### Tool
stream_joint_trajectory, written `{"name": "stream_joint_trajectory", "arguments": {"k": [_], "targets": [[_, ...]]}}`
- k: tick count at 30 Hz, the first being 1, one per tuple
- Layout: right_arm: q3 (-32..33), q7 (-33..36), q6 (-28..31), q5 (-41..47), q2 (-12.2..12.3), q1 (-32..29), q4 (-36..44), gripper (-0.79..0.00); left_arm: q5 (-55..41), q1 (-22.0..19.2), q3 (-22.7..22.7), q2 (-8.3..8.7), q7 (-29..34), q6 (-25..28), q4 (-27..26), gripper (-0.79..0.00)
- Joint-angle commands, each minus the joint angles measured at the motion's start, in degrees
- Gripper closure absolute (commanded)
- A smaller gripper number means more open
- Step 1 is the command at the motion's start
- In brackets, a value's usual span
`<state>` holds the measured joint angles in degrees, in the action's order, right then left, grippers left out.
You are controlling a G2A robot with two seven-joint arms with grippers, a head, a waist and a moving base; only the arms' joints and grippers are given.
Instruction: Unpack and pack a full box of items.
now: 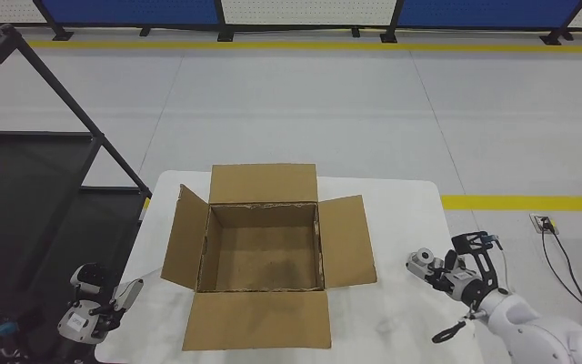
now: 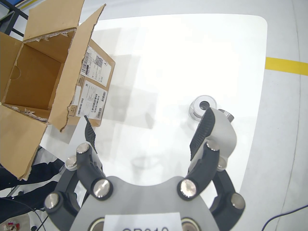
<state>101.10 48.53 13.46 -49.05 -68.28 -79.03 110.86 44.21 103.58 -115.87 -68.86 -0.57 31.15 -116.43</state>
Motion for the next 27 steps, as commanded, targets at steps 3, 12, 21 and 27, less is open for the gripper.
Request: {"name": "stream_joint_trajectory", "arguments": {"k": [3, 12, 21, 27], "targets": [[-1.23, -3.43, 4.21, -7.66, 0.56, 2.11, -4.08, -0.785, -0.03, 0.00, 0.00, 0.00, 0.00, 0.00, 0.00, -0.785], [-6.85, -4.82, 3.05, -18.19, 1.03, 10.65, -16.58, -0.785, -0.03, 0.00, 0.00, 0.00, 0.00, 0.00, 0.00, -0.785], [-7.76, -4.28, 1.96, -19.18, 1.01, 11.94, -18.10, -0.785, -0.03, 0.00, 0.00, 0.00, 0.00, 0.00, 0.00, -0.785], [-9.00, -6.20, 1.61, -21.39, 1.10, 12.57, -20.57, -0.785, -0.03, 0.00, 0.00, 0.00, 0.00, 0.00, 0.00, -0.785]]}}
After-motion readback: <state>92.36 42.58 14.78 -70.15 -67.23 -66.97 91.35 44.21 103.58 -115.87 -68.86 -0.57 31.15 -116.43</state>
